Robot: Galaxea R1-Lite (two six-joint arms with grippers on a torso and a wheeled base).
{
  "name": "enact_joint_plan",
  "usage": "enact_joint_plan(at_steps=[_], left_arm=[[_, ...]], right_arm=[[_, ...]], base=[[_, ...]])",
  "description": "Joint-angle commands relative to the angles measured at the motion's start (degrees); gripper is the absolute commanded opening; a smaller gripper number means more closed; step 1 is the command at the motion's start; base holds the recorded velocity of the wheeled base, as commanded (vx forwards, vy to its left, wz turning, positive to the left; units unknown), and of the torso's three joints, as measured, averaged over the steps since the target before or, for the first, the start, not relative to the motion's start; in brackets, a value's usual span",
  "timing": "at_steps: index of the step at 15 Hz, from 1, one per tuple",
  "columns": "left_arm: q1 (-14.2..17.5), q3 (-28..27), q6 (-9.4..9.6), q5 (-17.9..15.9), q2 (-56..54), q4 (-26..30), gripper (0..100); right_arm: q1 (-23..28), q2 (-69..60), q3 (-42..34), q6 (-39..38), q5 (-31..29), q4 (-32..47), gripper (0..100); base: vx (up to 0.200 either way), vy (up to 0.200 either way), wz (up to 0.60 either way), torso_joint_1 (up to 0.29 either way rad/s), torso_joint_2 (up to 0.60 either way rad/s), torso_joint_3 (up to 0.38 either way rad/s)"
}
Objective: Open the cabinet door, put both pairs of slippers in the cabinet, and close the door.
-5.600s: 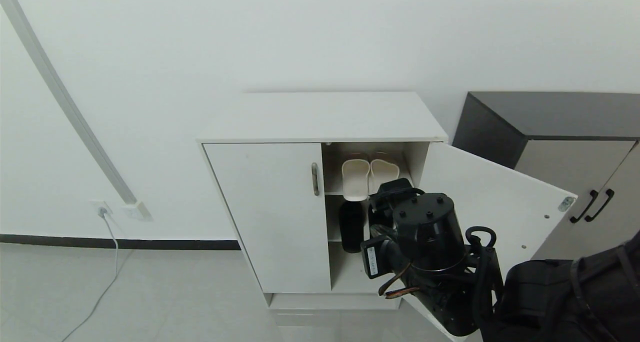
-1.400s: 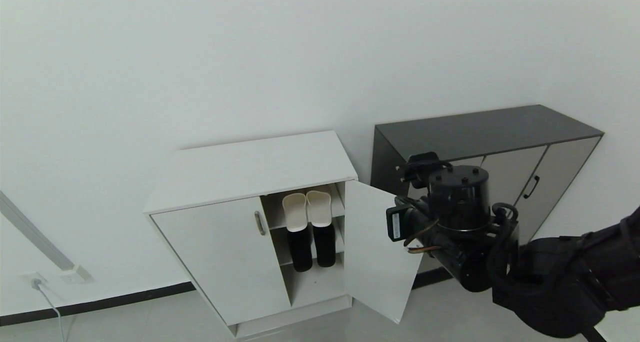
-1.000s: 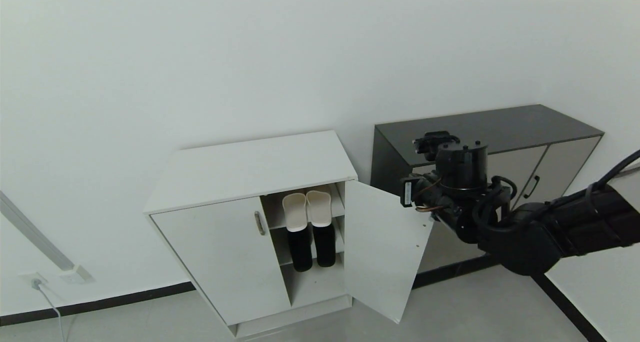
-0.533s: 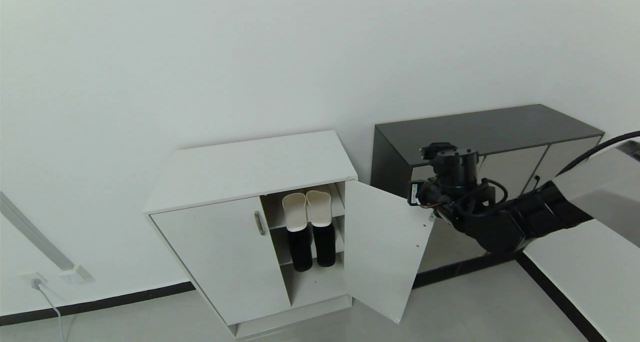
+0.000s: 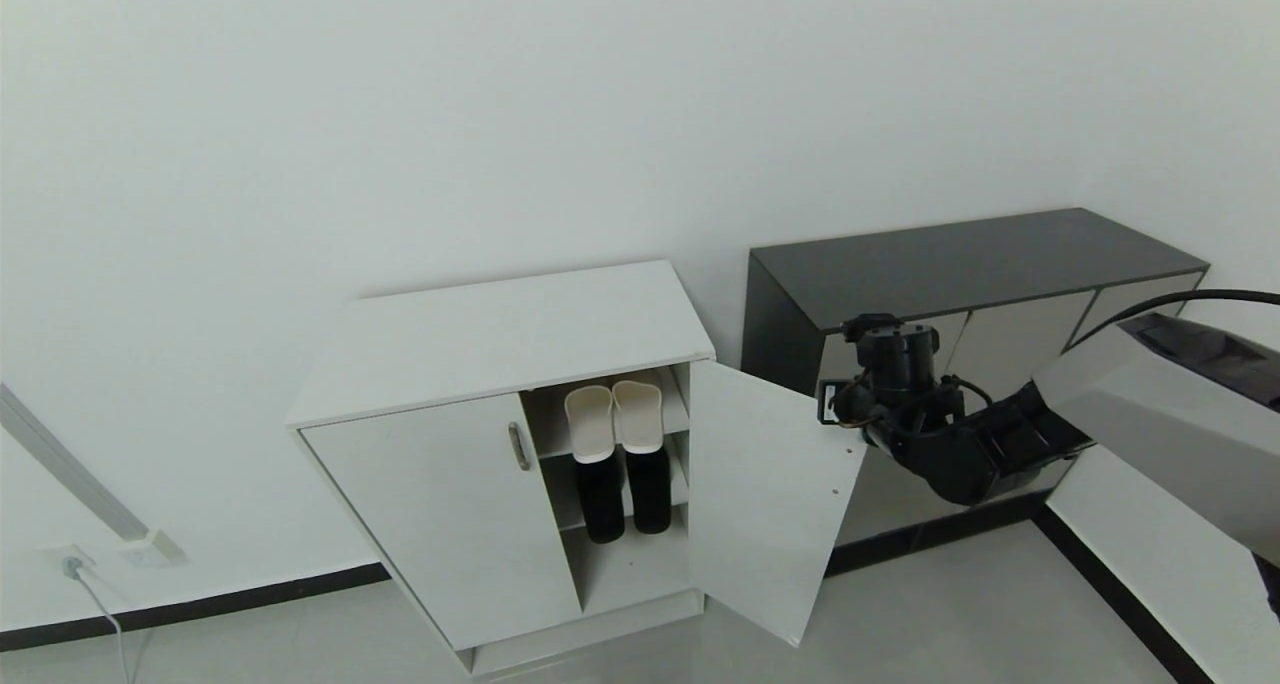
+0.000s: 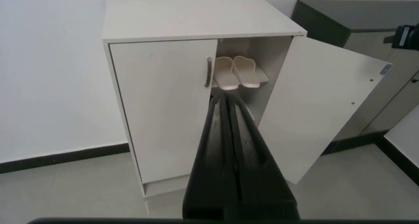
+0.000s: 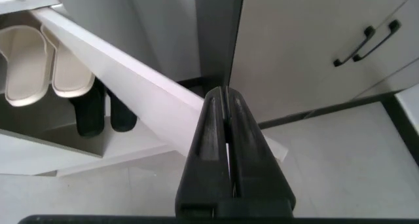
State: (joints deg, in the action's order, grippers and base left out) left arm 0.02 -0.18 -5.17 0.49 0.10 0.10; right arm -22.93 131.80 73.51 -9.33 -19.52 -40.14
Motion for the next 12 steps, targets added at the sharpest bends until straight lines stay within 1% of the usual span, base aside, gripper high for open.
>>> enact_joint_plan(at_steps=[1,4,12], left_arm=[[0.1,0.0,-0.02,0.0,0.0,0.0,0],[0.1,0.0,-0.02,0.0,0.0,0.0,0],[0.1,0.0,-0.1,0.0,0.0,0.0,0]], right_arm=[[0.5,2.1,0.3,-0.5,0.4,-0.5,0],[1.3,2.8,0.3,-0.7,2.1,-0.6,0],[2.4,5.4,2.3,-1.2,2.2,-0.9,0]], base=[[0.0,0.0,0.0,0.0,0.0,0.0],[0.0,0.0,0.0,0.0,0.0,0.0],[0.0,0.0,0.0,0.0,0.0,0.0]])
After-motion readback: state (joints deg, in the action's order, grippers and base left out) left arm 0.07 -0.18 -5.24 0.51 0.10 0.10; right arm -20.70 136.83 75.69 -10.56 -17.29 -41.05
